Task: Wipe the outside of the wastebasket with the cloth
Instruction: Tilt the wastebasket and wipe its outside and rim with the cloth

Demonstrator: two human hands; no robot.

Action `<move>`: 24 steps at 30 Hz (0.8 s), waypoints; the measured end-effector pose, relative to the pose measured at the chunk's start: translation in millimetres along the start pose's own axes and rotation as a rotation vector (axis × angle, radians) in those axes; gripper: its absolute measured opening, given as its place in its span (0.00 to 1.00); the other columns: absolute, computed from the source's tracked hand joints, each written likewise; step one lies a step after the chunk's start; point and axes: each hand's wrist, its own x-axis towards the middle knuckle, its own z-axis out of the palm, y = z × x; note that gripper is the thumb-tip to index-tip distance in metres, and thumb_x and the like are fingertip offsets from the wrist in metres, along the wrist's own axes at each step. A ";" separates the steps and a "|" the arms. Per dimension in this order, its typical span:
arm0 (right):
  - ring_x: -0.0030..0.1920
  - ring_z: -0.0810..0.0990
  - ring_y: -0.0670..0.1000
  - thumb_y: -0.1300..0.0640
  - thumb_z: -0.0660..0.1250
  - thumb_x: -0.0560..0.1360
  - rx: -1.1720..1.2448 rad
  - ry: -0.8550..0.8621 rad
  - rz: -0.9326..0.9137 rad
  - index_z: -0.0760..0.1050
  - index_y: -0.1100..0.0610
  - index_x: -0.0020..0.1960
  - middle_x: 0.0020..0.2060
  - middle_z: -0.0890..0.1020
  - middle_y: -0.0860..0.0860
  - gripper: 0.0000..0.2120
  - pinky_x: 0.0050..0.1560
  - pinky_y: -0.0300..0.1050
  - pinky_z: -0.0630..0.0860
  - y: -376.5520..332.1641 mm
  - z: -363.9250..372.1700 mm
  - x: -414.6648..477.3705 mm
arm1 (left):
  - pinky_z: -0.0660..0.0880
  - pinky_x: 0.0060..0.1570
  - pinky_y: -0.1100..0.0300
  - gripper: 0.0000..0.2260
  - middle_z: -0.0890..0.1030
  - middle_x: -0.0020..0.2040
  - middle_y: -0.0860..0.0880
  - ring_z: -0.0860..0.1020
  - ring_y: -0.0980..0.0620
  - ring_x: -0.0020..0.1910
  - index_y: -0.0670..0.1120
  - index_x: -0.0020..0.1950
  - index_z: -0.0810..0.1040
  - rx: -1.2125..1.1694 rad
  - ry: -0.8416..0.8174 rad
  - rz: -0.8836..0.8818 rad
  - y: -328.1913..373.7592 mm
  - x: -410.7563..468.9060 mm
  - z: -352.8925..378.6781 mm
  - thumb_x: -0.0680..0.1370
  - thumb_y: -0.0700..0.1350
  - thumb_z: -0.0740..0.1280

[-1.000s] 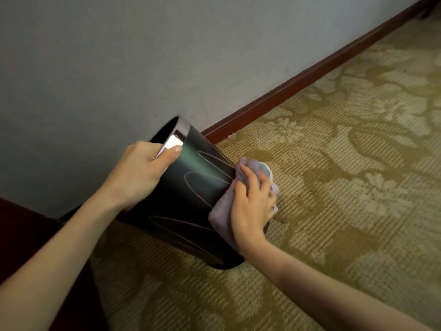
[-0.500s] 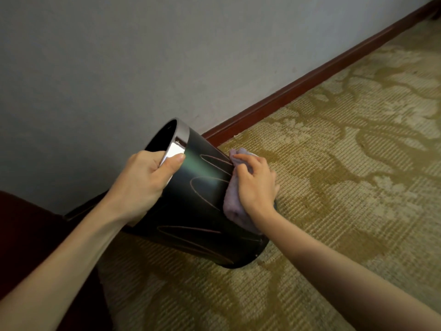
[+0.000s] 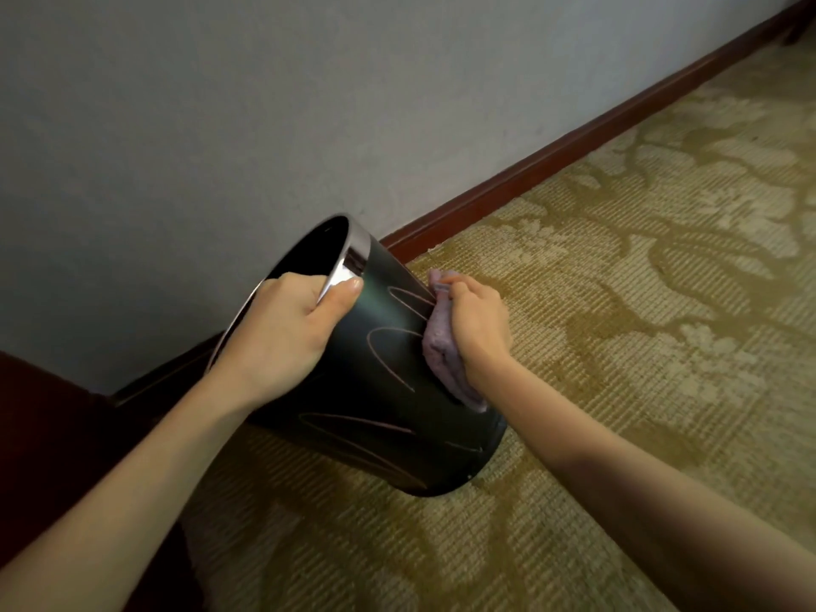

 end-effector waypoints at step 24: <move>0.66 0.70 0.56 0.47 0.58 0.75 -0.046 -0.105 -0.051 0.79 0.43 0.54 0.61 0.78 0.45 0.14 0.69 0.63 0.57 -37.9 12.2 -13.5 | 0.66 0.24 0.69 0.24 0.78 0.26 0.54 0.75 0.59 0.24 0.48 0.28 0.72 -0.100 0.025 -0.078 -6.7 -24.6 -3.7 0.79 0.59 0.55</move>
